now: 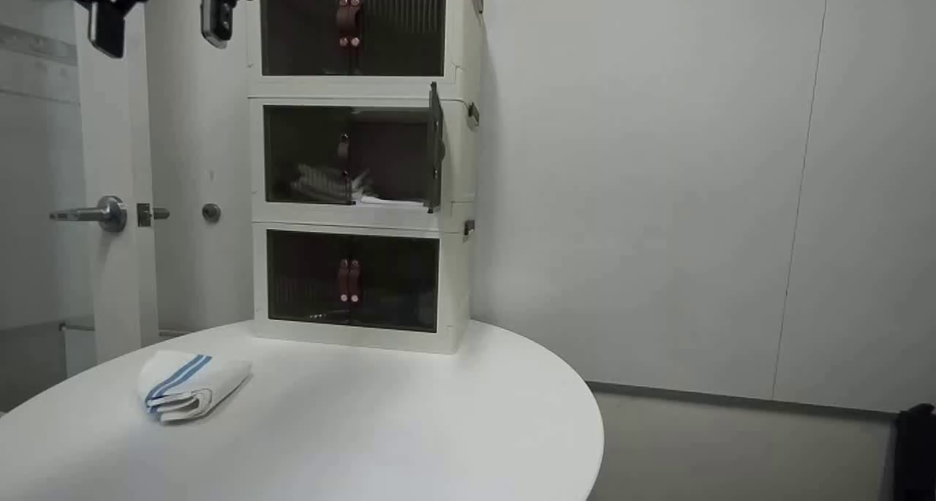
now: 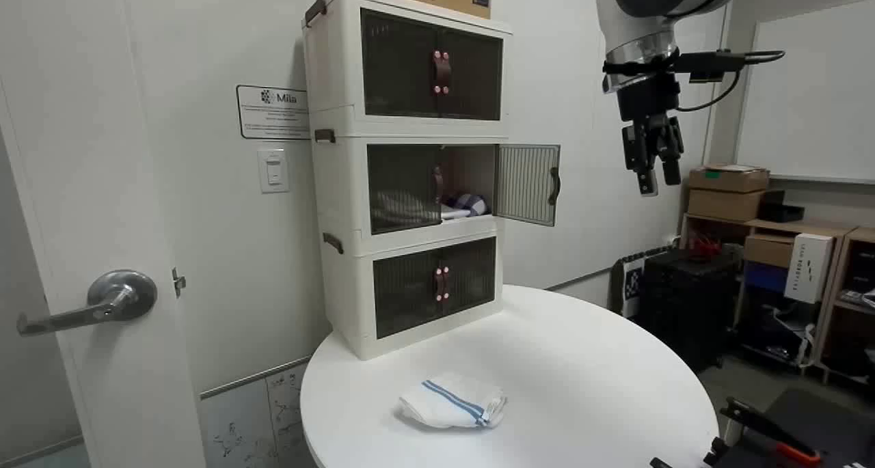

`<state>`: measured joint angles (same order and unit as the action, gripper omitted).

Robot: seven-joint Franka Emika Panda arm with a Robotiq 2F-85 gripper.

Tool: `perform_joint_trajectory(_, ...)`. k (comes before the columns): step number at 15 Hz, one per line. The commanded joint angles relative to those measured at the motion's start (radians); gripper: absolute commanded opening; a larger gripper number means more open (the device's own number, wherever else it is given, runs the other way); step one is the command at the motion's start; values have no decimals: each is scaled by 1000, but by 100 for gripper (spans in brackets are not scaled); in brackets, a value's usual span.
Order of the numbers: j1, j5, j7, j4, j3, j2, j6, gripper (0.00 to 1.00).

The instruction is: Take the towel from the middle drawer

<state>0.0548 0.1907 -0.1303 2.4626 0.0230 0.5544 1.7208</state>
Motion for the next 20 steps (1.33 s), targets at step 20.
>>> perform_joint_trajectory(20, 6, 34, 40, -26, 20, -66, 206, 100)
